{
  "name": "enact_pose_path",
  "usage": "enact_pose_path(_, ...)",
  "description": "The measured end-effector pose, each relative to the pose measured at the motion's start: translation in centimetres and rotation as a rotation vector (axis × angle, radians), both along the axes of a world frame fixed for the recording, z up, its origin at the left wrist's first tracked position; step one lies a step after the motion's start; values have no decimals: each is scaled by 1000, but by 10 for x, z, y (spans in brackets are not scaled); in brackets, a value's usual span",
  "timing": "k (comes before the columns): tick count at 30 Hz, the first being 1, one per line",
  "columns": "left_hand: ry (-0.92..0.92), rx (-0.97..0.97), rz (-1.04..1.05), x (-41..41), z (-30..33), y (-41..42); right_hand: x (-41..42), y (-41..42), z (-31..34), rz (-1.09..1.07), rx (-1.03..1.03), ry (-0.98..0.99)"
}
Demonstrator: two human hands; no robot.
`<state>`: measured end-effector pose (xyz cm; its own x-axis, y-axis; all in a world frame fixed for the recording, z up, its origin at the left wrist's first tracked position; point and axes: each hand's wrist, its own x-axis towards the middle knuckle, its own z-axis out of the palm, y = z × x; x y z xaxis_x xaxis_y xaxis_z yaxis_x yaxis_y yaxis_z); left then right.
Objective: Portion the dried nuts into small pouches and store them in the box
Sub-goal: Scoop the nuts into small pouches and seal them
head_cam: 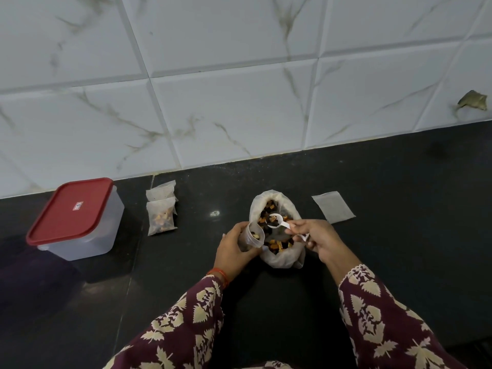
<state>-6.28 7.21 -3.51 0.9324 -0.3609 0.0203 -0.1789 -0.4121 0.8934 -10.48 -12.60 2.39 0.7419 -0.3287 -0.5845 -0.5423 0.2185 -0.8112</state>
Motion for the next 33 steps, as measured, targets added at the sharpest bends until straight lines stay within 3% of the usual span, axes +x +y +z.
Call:
enact_pose_path(8,67,-123,28,-2,6,-2,-12,22,22,167,-237,-249)
enact_pose_path(14,123,-237,75,-2,4,-2,-12,42,3,341,-1033,-460)
enact_pose_path(19,146,-285,100,-2,4,-2,-10,40,-10,336,-1420,-850)
enact_pose_path(29,178,-345,98,-2,5,-3,-6,36,-19,251,-1409,-949)
enact_pose_path(33,184,-390,91,-2,5,-3,-8,41,-10,160,-1197,-803)
